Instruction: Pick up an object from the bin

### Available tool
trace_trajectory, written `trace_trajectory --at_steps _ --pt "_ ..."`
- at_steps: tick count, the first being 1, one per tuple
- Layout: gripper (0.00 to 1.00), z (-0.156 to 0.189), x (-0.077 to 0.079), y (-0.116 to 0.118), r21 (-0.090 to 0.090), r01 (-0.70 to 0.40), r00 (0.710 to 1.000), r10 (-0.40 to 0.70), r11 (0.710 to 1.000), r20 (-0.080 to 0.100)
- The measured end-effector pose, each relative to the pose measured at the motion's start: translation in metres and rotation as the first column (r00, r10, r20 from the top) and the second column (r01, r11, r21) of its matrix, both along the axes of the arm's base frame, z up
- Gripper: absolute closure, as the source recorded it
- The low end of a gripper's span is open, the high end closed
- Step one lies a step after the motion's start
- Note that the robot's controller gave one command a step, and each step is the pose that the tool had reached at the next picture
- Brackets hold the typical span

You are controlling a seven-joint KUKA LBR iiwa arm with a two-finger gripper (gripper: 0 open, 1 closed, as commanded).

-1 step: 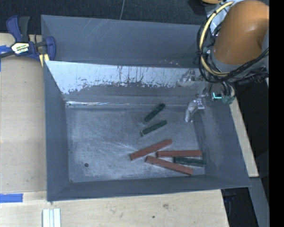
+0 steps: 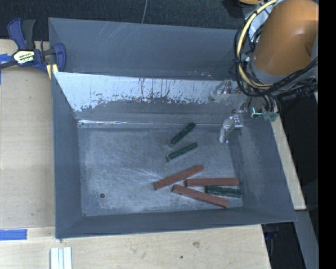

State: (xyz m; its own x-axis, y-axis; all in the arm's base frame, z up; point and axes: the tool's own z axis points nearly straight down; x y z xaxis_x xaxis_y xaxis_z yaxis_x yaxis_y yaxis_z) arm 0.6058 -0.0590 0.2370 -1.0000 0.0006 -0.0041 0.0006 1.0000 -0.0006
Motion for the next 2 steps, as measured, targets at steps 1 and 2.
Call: trace_trajectory --at_steps 1,2 --pt "0.00 -0.037 0.004 0.011 -0.001 -0.089 0.996 0.089 0.996 0.004" --pt "0.00 -0.102 0.016 0.021 -0.001 -0.125 0.992 0.125 0.992 0.004"
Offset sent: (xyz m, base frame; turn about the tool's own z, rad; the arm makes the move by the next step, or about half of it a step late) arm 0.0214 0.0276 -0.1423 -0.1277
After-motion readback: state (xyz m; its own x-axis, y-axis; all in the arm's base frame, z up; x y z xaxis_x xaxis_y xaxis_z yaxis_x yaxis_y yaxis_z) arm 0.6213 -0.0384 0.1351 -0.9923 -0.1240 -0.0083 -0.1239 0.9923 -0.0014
